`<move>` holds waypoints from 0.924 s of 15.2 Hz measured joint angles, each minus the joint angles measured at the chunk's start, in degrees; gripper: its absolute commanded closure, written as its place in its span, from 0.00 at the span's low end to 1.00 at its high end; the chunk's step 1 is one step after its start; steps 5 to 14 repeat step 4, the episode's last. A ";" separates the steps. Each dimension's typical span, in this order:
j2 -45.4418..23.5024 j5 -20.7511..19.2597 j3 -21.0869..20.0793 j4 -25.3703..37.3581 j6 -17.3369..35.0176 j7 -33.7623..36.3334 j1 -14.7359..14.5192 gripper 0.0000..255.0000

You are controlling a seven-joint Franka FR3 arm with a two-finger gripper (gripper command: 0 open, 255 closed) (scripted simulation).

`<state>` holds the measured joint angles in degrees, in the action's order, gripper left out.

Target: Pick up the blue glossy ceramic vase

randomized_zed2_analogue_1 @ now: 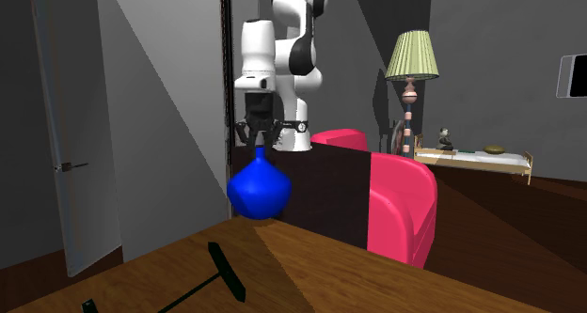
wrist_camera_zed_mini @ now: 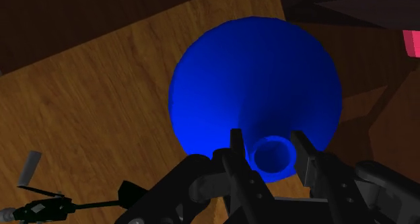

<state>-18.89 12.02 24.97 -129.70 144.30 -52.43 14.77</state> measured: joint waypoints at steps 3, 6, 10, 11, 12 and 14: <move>1.84 -1.36 0.83 -0.02 -1.64 0.73 -0.44 1.00; 2.37 -1.78 1.05 0.01 -2.15 1.02 -0.60 1.00; 2.37 -1.78 1.05 0.01 -2.15 1.02 -0.60 1.00; 2.37 -1.78 1.05 0.01 -2.15 1.02 -0.60 1.00; 2.37 -1.78 1.05 0.01 -2.15 1.02 -0.60 1.00; 2.37 -1.78 1.05 0.01 -2.15 1.02 -0.60 1.00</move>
